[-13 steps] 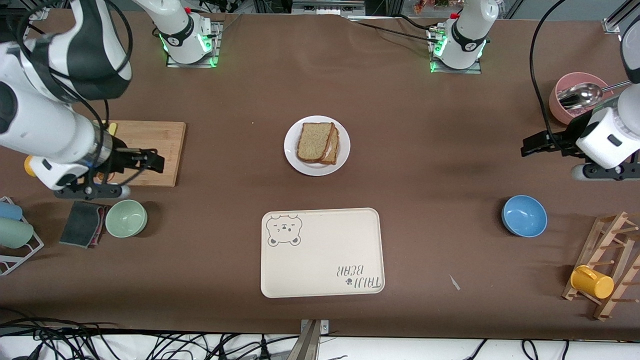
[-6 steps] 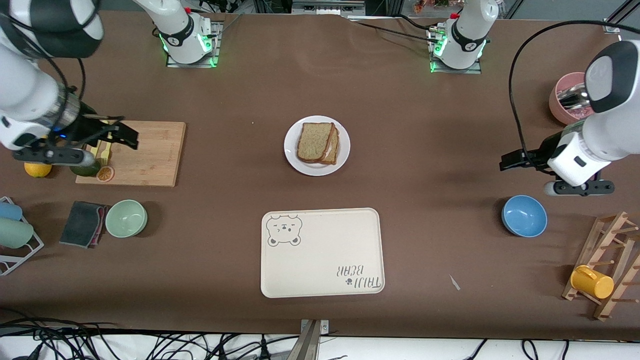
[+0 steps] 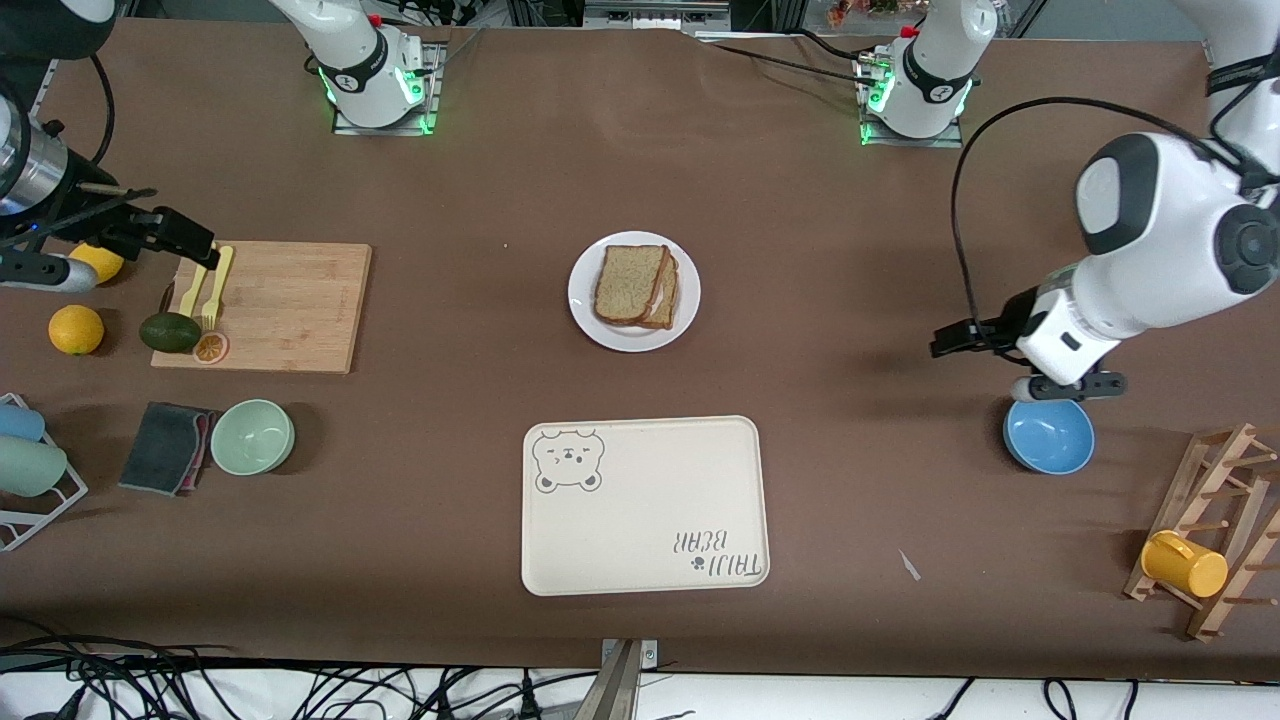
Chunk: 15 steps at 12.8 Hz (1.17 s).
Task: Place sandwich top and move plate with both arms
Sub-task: 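Retract the right gripper while the left gripper reaches the white plate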
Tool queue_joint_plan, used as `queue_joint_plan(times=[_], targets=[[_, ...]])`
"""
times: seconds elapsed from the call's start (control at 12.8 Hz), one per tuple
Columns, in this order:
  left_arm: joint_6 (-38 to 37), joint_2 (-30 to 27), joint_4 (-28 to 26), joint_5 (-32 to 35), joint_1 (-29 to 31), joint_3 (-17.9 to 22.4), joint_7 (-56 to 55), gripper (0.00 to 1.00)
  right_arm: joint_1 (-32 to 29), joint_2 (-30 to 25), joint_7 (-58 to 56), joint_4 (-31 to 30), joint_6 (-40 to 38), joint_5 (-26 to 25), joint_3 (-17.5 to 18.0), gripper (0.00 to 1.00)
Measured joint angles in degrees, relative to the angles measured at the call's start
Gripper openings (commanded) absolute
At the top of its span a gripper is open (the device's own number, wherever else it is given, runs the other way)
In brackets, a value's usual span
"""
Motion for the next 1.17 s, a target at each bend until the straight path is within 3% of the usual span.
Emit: queue_joint_plan(times=[0.16,0.7,1.17], targets=[[2.36,0.39,-2.28,-6.38,-0.1,-1.81,-0.05,1.0,-0.19,-0.5,-0.01,-1.76,0.04,-0.05,0.04,1.0],[6.45,5.69,-4.07,-17.59,-0.22,-7.91,-1.9,1.0,-1.23,-0.56,-4.48,-2.91,3.86,-2.66,-1.24,1.0],[6.79,11.1,-3.99,-30.91,-0.26,-9.73,8.83,1.0,-1.22,-0.98,-4.98,-2.72,0.61,-2.65,-1.06,1.0]])
